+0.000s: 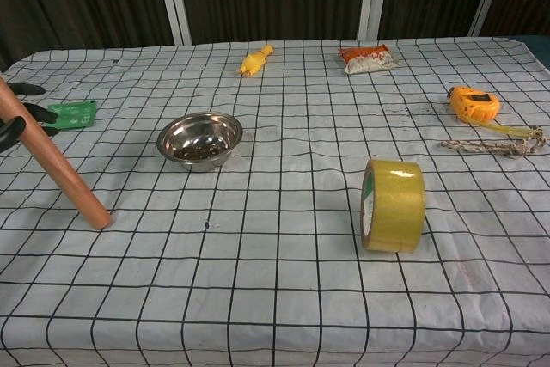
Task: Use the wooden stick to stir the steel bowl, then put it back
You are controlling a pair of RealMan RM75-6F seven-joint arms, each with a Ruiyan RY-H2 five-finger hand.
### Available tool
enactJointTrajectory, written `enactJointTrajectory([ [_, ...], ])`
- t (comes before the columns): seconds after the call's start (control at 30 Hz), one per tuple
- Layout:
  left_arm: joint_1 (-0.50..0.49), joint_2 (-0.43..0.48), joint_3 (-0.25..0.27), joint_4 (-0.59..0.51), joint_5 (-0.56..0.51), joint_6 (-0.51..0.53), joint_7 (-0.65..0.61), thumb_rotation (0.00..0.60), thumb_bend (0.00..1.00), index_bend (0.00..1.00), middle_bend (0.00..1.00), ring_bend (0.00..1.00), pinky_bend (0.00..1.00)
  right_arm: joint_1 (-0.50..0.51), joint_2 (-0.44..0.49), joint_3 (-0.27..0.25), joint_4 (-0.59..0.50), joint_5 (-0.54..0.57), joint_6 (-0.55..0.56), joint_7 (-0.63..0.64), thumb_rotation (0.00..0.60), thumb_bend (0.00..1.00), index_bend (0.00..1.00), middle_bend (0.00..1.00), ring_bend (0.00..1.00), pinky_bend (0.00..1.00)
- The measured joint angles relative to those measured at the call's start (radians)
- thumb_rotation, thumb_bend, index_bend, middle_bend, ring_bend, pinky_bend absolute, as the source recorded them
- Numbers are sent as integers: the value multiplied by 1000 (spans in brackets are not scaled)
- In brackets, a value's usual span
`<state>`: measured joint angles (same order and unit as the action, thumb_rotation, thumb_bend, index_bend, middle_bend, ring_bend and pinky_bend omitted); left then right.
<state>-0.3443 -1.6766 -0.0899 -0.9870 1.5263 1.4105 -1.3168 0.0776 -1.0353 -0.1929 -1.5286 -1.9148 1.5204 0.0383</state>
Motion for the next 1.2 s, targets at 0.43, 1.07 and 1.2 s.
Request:
enactJointTrajectory([
  [0.43,7,55,38,-18,48,21,-191,600,376,317,440,220,290,1,-2,0,-1,2,-5,-5,600,429,0,0,0,5],
  [1.07,1,309,1,-489,-114,-210,-163,600,312,510,541,286,445,-24,-30,39,4,43,31,-59,600,429,0,0,0,27],
  [1.2,1,329,-9,-525,-124,-234,-172,600,295,588,599,323,492,-24,-32,38,6,40,30,-62,600,429,0,0,0,27],
])
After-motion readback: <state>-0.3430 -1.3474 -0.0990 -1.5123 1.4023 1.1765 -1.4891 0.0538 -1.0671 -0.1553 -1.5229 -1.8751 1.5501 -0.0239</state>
